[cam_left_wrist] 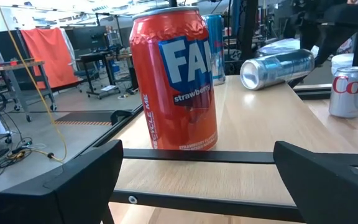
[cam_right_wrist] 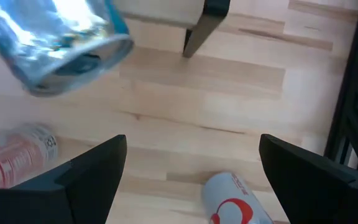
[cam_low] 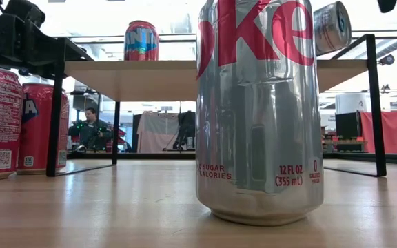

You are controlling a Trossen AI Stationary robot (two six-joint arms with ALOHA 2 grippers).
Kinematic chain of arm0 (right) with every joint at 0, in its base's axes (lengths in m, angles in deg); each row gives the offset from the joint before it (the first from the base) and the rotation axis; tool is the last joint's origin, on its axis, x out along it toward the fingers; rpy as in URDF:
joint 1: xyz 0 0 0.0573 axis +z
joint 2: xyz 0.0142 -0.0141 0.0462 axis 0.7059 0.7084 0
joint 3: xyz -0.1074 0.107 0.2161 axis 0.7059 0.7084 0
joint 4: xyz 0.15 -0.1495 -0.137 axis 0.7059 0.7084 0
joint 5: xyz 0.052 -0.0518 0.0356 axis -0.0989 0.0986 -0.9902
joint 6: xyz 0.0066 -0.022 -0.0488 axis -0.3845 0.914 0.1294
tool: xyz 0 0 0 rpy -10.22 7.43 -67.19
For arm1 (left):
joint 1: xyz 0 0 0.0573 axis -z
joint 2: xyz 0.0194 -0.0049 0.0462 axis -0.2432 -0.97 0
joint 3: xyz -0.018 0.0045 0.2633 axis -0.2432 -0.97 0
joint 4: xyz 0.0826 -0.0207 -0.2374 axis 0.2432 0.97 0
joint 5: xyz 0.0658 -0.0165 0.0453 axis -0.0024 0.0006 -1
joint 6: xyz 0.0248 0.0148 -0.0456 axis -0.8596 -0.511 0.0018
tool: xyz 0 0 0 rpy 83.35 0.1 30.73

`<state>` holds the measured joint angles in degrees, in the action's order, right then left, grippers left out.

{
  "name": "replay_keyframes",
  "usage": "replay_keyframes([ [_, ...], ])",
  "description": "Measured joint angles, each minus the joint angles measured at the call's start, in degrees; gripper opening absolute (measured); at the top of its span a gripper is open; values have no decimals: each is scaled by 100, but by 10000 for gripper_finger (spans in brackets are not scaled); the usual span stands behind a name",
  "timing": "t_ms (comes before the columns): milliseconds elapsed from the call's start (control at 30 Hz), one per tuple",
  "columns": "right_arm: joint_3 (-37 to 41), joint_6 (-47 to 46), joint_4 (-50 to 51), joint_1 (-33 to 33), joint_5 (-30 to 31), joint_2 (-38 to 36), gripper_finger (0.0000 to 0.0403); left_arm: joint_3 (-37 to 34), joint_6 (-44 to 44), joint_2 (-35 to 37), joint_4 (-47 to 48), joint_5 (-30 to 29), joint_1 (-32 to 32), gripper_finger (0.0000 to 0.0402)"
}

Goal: Place canned beverage on shelf
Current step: Put the right silver red soda can on the shelf

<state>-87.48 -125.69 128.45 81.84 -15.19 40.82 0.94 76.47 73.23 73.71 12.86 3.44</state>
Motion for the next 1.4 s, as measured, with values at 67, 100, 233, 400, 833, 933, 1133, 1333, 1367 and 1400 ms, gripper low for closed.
replay_keyframes([
  [67, 0, 1, -5, 25, -11, 0, 352, 0, 0, 0, 0, 0, 0, 400],
  [100, -2, 3, -4, 27, -13, 0, 352, 0, 0, 0, 0, 0, 1, 400],
  [233, -9, 8, 1, 56, -2, 0, 352, 0, 0, 0, 0, 0, 0, 400],
  [400, -9, 81, -17, 129, -2, -2, 352, 0, 0, 0, -1, 0, 2, 400],
  [833, -13, 148, 13, 178, 65, -7, 352, 0, -1, 2, -11, 0, 2, 400],
  [933, -13, 118, -3, 178, 150, -7, 352, 0, 0, 0, -11, 0, 0, 400],
  [1133, -13, -43, -24, 178, 219, -4, 352, 0, 0, 0, -4, 0, 0, 400],
  [1333, -13, -181, -68, 178, 217, -4, 352, 0, 0, 0, -2, 0, 1, 400],
  [1367, -13, -196, -85, 178, 217, -4, 352, 0, 0, 1, -2, 0, 2, 400],
  [1400, -13, -195, -106, 178, 217, -4, 352, 0, 0, 0, -2, 0, 0, 400],
])
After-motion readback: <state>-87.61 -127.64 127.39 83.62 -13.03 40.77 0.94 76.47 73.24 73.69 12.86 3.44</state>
